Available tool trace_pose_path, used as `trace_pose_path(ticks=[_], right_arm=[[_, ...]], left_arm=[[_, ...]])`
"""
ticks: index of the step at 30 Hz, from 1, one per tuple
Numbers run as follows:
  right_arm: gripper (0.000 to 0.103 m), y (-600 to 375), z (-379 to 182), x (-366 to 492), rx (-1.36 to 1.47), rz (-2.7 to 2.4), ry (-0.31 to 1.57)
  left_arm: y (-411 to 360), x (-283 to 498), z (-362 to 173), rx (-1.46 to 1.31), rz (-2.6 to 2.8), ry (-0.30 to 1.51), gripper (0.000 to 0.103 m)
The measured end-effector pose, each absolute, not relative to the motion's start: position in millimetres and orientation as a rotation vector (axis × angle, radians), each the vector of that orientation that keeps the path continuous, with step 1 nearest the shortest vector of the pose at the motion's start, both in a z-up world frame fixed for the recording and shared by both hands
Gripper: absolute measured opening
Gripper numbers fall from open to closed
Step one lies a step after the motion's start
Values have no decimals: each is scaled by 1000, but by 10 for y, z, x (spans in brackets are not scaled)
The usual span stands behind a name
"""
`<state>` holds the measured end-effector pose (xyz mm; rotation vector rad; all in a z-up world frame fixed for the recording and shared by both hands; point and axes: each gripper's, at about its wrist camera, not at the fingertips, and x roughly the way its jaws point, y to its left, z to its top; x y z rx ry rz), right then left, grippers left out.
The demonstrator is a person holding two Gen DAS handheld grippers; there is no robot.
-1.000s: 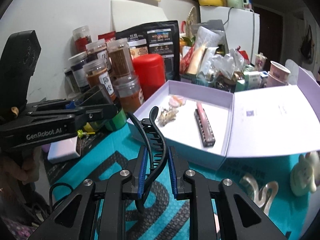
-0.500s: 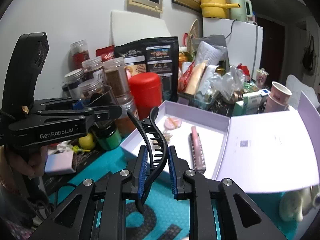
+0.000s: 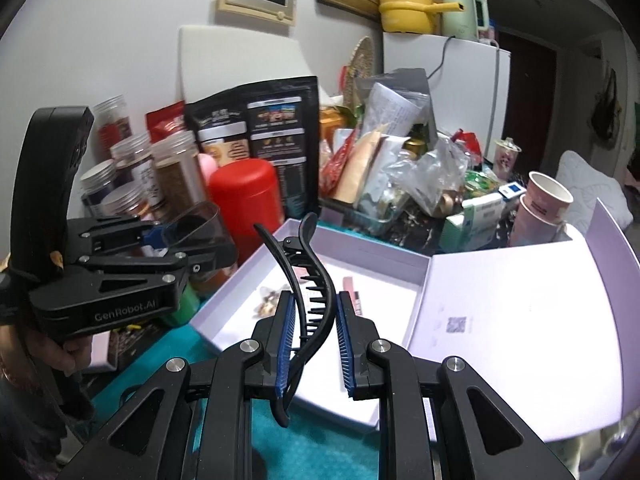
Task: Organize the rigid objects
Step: 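Carry the glass cup and hair claw over the white box with both grippers, then lower the glass cup and black hair claw into the box with both grippers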
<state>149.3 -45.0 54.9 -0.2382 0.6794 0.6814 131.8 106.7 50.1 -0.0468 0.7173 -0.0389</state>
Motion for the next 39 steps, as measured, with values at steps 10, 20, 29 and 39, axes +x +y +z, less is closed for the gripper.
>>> trace_pose_path(ticks=[10, 20, 29, 39], right_arm=[[20, -408, 444, 1914, -234, 654, 709], [20, -315, 285, 2221, -239, 650, 745], [21, -267, 119, 2454, -202, 686, 819], [20, -228, -187, 2745, -233, 631, 911]], left_arm=[[1174, 1728, 494, -20, -11, 726, 36], [1210, 2053, 297, -29, -9, 786, 36], [1216, 2266, 196, -13, -1, 815, 36], [1190, 2593, -156, 6, 10, 901, 36]])
